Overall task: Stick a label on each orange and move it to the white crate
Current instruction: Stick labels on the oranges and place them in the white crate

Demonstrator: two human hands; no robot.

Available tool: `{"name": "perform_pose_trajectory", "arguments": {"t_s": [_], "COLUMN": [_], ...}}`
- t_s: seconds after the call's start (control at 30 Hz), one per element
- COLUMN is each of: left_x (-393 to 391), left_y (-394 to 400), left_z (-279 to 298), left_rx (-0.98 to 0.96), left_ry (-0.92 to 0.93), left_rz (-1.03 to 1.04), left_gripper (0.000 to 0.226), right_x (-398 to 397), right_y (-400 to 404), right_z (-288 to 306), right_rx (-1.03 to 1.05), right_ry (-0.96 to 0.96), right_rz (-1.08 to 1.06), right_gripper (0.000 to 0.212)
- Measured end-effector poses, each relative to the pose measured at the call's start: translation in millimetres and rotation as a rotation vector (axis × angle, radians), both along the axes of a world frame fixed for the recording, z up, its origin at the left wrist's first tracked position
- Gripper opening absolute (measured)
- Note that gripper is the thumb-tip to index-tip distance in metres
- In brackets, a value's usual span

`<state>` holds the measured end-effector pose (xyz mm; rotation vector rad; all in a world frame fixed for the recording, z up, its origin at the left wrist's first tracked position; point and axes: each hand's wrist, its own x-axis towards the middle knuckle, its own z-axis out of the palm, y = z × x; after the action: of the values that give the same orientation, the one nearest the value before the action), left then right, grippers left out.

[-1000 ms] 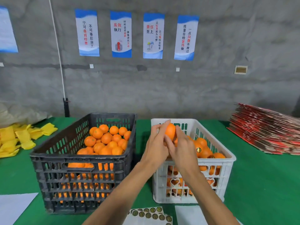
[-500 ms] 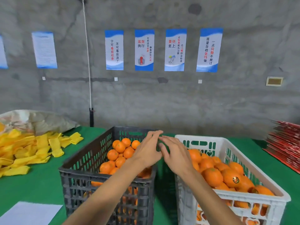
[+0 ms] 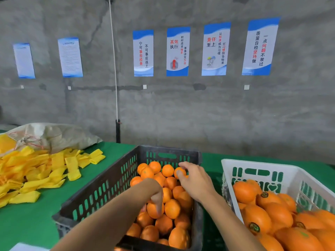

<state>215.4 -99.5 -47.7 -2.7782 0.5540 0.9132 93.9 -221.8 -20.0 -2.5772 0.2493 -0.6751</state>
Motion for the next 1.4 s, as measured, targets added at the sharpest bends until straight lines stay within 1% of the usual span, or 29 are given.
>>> {"name": "perform_pose_trajectory", "arguments": {"t_s": [0.03, 0.1, 0.13, 0.17, 0.2, 0.23, 0.27, 0.3, 0.33, 0.37, 0.43, 0.5, 0.53, 0.6, 0.7, 0.8, 0.87, 0.9, 0.97, 1.07, 1.13, 1.27, 1.33, 1.4], "left_x": [0.7, 1.8, 1.4, -2.7, -3.9, -3.7, -1.3, -6.2, -11.9, -16.4, -28.7, -52.0, -67.3, -104.0, -159.6, -211.3, -240.4, -253.6, -276.9, -304.9, -318.0, -335.4, -341.2, -347.5], "left_y": [-5.5, -13.2, -14.6, -15.1, -13.8, -10.6, -6.0, 1.5, 7.3, 13.5, 24.7, 36.4, 41.9, 54.5, 69.3, 71.2, 66.8, 64.1, 59.6, 58.8, 61.8, 70.4, 71.7, 72.2], "left_z": [-5.7, -14.7, -16.1, -11.9, -6.5, -5.9, -6.6, 2.1, 12.3, 21.5, 41.3, 56.6, 62.1, 72.7, 82.3, 75.5, 62.3, 52.7, 24.1, -38.2, -80.6, -148.1, -170.6, -188.2], "left_rx": [-0.029, -0.212, -0.28, -0.324, -0.354, -0.277, -0.226, -0.135, -0.104, -0.177, -0.476, -0.773, -0.882, -1.033, -1.222, -1.444, -1.582, -1.62, -1.65, -1.653, -1.583, -1.439, -1.404, -1.397], "left_ry": [0.0, -0.038, -0.072, -0.127, -0.15, -0.156, -0.086, -0.006, 0.046, 0.056, 0.019, -0.106, -0.194, -0.336, -0.426, -0.431, -0.417, -0.431, -0.414, -0.241, -0.158, -0.025, 0.011, 0.047], "left_rz": [0.0, 0.027, 0.025, -0.006, -0.016, -0.046, -0.056, -0.084, -0.102, -0.098, -0.1, -0.13, -0.148, -0.157, -0.128, -0.136, -0.16, -0.175, -0.182, -0.076, -0.005, 0.146, 0.214, 0.239], "left_gripper": [0.089, 0.08, 0.083, 0.08, 0.066, 0.058, 0.064, 0.073, 0.079, 0.082, 0.081, 0.077, 0.073, 0.073, 0.077, 0.066, 0.063, 0.063, 0.064, 0.065, 0.066, 0.076, 0.075, 0.072], "right_x": [3.1, 6.8, 7.5, 7.4, 6.8, 5.9, 4.0, 1.4, -1.8, -6.2, -19.6, -39.7, -51.4, -80.1, -128.7, -177.3, -208.5, -222.7, -247.7, -278.9, -293.8, -317.3, -329.7, -343.2], "right_y": [-1.4, -3.2, -3.0, -2.9, -2.9, -2.6, -2.4, -2.0, -1.3, 0.2, 6.3, 15.8, 21.0, 31.5, 46.0, 55.3, 58.7, 59.7, 60.7, 58.6, 53.1, 36.8, 29.0, 23.7], "right_z": [-0.8, -1.7, -1.9, -2.1, -2.0, -1.7, -1.2, -0.8, 0.1, 1.1, 3.5, 6.6, 8.5, 12.8, 24.4, 28.0, 20.8, 13.4, -10.8, -62.2, -98.9, -165.0, -190.4, -212.2], "right_rx": [0.014, 0.024, 0.021, 0.014, 0.007, 0.003, 0.002, 0.0, -0.002, -0.002, 0.009, 0.05, 0.075, 0.154, 0.272, 0.308, 0.368, 0.389, 0.411, 0.407, 0.36, 0.297, 0.259, 0.243], "right_ry": [0.004, 0.005, 0.004, 0.001, -0.002, -0.002, -0.001, -0.002, -0.009, -0.021, -0.066, -0.132, -0.171, -0.271, -0.423, -0.549, -0.606, -0.623, -0.612, -0.468, -0.332, -0.107, -0.043, -0.016], "right_rz": [0.002, 0.012, 0.015, 0.015, 0.013, 0.011, 0.012, 0.019, 0.031, 0.045, 0.072, 0.099, 0.119, 0.156, 0.193, 0.19, 0.181, 0.175, 0.149, 0.123, 0.11, 0.096, 0.061, 0.036], "right_gripper": [0.042, 0.043, 0.044, 0.043, 0.043, 0.042, 0.042, 0.041, 0.04, 0.04, 0.04, 0.04, 0.04, 0.039, 0.04, 0.037, 0.036, 0.036, 0.038, 0.041, 0.041, 0.035, 0.031, 0.028]}}
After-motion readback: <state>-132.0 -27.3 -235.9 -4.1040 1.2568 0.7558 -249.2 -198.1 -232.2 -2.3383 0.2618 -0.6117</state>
